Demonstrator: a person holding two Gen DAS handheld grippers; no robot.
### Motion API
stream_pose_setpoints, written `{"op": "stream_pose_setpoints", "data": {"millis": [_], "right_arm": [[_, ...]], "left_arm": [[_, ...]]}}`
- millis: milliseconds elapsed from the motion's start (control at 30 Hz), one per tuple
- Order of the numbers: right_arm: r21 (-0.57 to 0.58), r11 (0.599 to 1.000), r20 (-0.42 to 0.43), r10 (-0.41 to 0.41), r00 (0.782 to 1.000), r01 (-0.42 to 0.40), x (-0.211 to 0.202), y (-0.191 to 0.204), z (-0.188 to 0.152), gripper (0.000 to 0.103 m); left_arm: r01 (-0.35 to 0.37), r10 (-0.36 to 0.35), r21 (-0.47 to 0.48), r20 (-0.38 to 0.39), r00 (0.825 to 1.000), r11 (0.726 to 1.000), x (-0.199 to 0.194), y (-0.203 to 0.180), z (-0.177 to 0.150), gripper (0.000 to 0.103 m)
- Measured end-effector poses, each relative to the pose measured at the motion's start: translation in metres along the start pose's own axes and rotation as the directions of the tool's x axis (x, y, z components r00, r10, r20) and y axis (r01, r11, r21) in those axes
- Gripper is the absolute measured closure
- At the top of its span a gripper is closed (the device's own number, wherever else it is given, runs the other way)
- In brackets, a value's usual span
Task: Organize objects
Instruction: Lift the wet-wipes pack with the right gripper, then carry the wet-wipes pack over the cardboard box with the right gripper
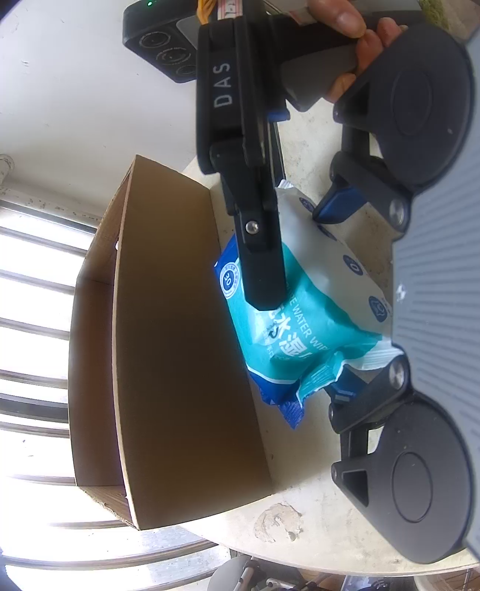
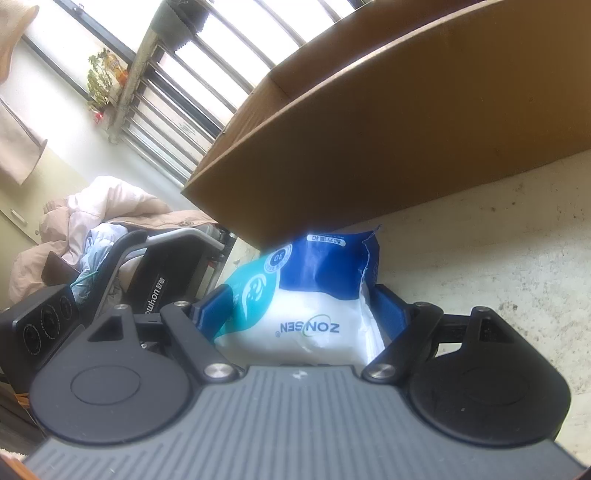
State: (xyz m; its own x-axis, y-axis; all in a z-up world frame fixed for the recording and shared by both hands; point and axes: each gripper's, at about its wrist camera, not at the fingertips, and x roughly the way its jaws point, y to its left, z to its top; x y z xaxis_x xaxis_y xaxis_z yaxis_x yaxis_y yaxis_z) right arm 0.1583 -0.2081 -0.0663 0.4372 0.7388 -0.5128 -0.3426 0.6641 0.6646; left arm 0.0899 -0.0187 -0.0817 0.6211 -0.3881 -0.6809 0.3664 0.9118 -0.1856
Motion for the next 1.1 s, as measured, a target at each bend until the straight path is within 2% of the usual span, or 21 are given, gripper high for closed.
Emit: {"op": "stream_pose_setpoints", "data": {"millis": [833, 1100], "right_arm": [[-0.042, 0.999, 0.073, 0.015, 0.997, -0.012, -0.037, 0.021, -0.004, 0.021], [-0.077, 0.997, 0.112, 0.018, 0.993, -0.010, -0.050, 0.039, 0.007, 0.022]], "left_arm": [[-0.022, 0.019, 0.045, 0.076, 0.997, 0.999, -0.044, -0.018, 0.002, 0.020], [-0.031, 0.023, 0.051, 0.136, 0.990, 0.998, -0.066, -0.017, 0.025, 0.020]]}}
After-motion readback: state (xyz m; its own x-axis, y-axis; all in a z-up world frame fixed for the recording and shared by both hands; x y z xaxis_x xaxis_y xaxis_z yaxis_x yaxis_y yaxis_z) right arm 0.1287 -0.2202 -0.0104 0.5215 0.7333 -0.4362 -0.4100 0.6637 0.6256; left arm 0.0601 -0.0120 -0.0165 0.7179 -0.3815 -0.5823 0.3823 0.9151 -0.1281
